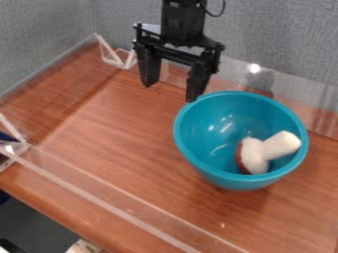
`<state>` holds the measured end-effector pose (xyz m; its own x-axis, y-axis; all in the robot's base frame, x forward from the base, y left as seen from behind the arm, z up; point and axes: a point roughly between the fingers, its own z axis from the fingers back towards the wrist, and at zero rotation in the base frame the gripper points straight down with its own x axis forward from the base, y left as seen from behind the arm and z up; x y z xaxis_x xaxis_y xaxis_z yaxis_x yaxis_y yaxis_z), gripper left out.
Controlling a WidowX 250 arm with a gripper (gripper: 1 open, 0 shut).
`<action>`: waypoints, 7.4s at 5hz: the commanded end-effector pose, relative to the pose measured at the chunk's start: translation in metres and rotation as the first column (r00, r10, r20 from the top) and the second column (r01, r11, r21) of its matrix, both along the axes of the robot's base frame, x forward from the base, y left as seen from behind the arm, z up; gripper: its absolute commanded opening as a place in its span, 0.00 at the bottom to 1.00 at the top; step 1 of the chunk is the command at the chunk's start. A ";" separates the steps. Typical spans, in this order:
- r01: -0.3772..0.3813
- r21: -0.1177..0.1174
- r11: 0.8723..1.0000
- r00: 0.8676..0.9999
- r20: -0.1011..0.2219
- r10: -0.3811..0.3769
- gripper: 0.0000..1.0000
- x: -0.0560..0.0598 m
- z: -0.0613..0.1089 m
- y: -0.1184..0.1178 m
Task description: Remove the mushroom from inside the blue bowl and put it on the table
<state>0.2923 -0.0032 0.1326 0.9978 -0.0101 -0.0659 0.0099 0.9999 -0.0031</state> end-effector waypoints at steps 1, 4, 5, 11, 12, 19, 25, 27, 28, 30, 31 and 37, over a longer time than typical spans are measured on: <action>0.071 -0.009 0.997 0.997 0.007 -0.071 1.00 0.004 0.000 -0.022; 0.422 -0.028 0.906 0.906 -0.007 -0.423 1.00 0.018 -0.056 -0.133; 0.410 -0.033 0.911 0.912 -0.010 -0.411 0.00 0.031 -0.069 -0.127; 0.356 -0.028 0.934 0.935 0.020 -0.355 0.00 0.029 -0.047 -0.082; 0.355 -0.028 0.935 0.935 0.027 -0.354 0.00 0.029 -0.044 -0.078; 0.328 -0.006 0.945 0.943 0.054 -0.327 0.00 0.027 -0.024 -0.058; 0.085 0.101 0.991 0.991 0.090 -0.094 0.00 -0.005 0.035 0.069; 0.067 0.111 0.992 0.998 -0.004 -0.067 0.00 -0.040 -0.022 0.125; 0.121 0.104 0.987 0.993 -0.026 -0.119 0.00 -0.032 -0.042 0.112; 0.207 0.100 0.973 0.978 -0.042 -0.204 0.00 -0.020 -0.060 0.092; 0.219 0.101 0.971 0.976 -0.042 -0.216 0.00 -0.019 -0.062 0.088; 0.234 0.087 0.968 0.972 -0.019 -0.233 0.00 -0.017 -0.059 0.091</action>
<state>0.2725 0.0836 0.0622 0.9617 -0.2445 -0.1241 0.2534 0.9653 0.0623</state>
